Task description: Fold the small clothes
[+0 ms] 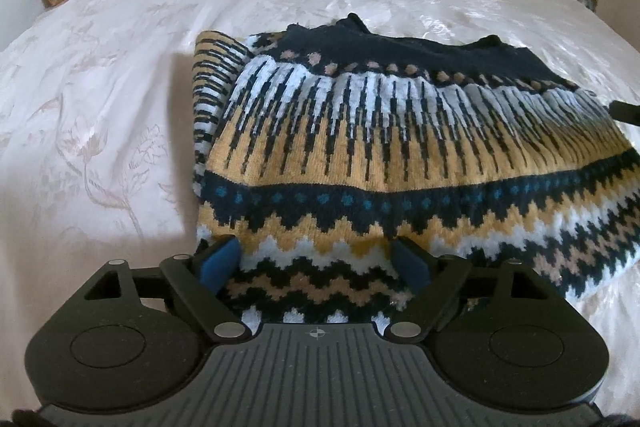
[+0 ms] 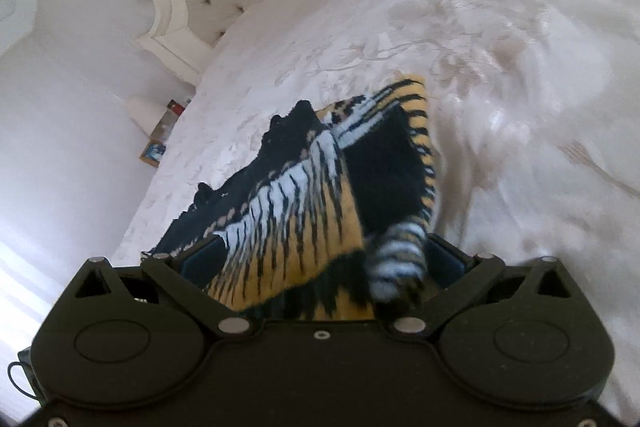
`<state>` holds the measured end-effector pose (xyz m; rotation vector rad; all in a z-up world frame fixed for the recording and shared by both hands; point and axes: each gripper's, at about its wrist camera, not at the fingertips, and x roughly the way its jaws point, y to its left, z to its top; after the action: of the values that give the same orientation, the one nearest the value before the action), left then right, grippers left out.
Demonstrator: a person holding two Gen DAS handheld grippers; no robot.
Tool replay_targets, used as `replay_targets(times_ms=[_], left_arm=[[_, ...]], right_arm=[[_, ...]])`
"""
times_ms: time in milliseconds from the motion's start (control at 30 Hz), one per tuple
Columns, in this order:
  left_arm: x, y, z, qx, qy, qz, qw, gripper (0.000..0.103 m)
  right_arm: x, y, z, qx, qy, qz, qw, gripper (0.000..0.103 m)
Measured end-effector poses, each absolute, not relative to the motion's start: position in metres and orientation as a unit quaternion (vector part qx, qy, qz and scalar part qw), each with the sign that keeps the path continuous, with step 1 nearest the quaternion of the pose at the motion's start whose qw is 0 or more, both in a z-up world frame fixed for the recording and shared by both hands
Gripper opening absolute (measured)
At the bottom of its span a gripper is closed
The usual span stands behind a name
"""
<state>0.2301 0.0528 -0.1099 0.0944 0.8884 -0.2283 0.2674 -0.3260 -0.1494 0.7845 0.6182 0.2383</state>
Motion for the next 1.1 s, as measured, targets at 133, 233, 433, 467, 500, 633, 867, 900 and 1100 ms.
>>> replay_targets(times_ms=[133, 233, 433, 467, 500, 633, 867, 900, 1100], left_arm=[[0.234, 0.052, -0.107, 0.047, 0.441, -0.111, 0.889, 0.085], [0.239, 0.053, -0.098, 0.034, 0.461, -0.108, 0.88, 0.083], [0.248, 0.052, -0.059, -0.032, 0.472, -0.105, 0.875, 0.078], [0.252, 0.049, -0.053, -0.038, 0.469, -0.106, 0.876, 0.078], [0.257, 0.044, -0.047, -0.04, 0.465, -0.107, 0.878, 0.078], [0.279, 0.016, -0.035, -0.026, 0.454, -0.106, 0.885, 0.078], [0.306, -0.036, -0.049, 0.001, 0.47, -0.114, 0.875, 0.078], [0.307, -0.043, -0.052, 0.01, 0.47, -0.114, 0.875, 0.078], [0.319, -0.067, -0.078, 0.043, 0.485, -0.1, 0.868, 0.078]], right_arm=[[0.276, -0.332, -0.154, 0.387, 0.29, 0.142, 0.863, 0.103], [0.27, -0.335, -0.156, 0.389, 0.278, 0.159, 0.864, 0.103], [0.274, -0.338, -0.151, 0.393, 0.297, 0.164, 0.855, 0.103], [0.273, -0.34, -0.151, 0.397, 0.297, 0.164, 0.853, 0.103], [0.273, -0.341, -0.151, 0.401, 0.298, 0.164, 0.851, 0.103], [0.271, -0.343, -0.149, 0.404, 0.304, 0.163, 0.847, 0.103], [0.27, -0.339, -0.148, 0.393, 0.312, 0.163, 0.85, 0.103], [0.271, -0.338, -0.148, 0.393, 0.312, 0.163, 0.849, 0.103], [0.274, -0.338, -0.149, 0.4, 0.313, 0.165, 0.845, 0.103]])
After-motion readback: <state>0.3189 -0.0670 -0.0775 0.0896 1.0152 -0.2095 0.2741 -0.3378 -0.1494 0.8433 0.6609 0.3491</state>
